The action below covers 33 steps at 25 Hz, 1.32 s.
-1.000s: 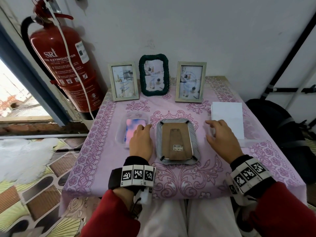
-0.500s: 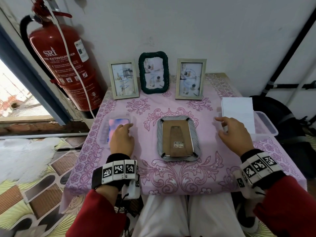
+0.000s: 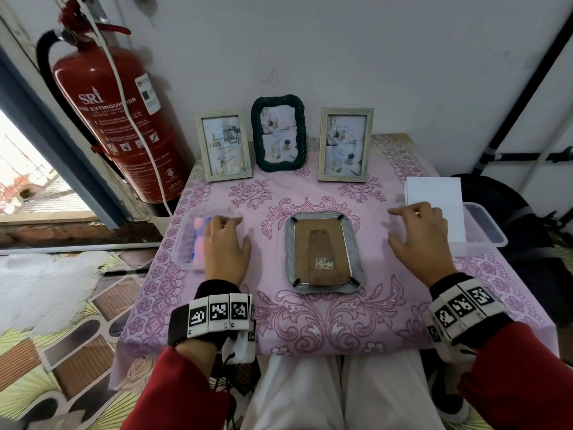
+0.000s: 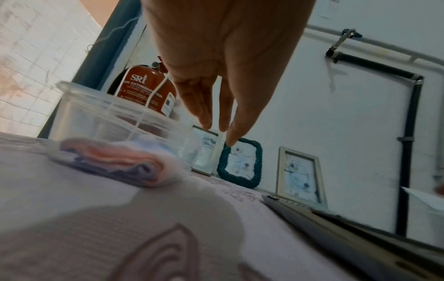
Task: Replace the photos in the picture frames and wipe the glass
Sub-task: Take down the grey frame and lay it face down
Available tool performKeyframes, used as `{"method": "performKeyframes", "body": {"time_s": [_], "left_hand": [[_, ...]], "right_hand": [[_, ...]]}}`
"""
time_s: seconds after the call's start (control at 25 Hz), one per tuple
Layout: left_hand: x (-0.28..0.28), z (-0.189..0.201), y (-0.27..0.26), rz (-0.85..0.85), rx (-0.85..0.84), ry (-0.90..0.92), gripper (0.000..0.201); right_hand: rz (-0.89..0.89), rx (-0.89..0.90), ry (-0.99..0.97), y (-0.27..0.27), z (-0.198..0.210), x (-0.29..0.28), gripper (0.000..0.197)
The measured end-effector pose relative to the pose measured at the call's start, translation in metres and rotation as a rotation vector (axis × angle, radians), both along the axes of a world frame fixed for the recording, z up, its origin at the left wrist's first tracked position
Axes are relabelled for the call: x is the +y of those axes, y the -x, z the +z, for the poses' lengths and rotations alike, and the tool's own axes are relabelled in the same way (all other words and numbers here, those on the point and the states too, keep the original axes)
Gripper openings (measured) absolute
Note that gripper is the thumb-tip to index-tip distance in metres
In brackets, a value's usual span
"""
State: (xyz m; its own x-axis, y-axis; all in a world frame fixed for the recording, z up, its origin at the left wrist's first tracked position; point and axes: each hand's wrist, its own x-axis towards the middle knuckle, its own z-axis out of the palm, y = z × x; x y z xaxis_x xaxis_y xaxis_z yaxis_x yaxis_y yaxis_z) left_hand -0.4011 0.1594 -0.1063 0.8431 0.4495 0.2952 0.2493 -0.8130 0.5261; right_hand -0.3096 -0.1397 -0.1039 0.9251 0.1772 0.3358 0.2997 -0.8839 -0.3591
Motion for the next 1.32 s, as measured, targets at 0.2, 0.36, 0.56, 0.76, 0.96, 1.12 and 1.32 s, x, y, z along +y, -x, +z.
{"method": "performKeyframes", "body": {"time_s": [0.2,0.36,0.56,0.76,0.96,1.12,1.32], "left_hand": [[-0.022,0.000,-0.038,-0.164,0.030,0.170,0.034],[-0.026,-0.004,-0.075,-0.192,0.231,0.178,0.043],[-0.027,-0.012,-0.103,-0.212,0.335,0.153,0.039],[-0.032,-0.015,-0.111,-0.199,0.330,0.215,0.029],[-0.030,-0.016,-0.112,-0.187,0.319,0.265,0.026],[-0.030,-0.015,-0.112,-0.188,0.323,0.284,0.025],[-0.029,-0.016,-0.113,-0.190,0.333,0.278,0.024]], "right_hand": [[0.233,0.267,-0.119,-0.015,-0.006,0.038,0.032],[0.180,0.371,-0.048,-0.048,-0.016,0.058,0.038],[0.129,0.412,-0.167,-0.077,-0.017,0.070,0.028],[0.140,0.443,-0.200,-0.085,-0.016,0.077,0.020],[0.149,0.453,-0.201,-0.088,-0.016,0.075,0.019],[0.153,0.468,-0.223,-0.089,-0.016,0.074,0.020],[0.170,0.479,-0.222,-0.089,-0.015,0.071,0.017]]}}
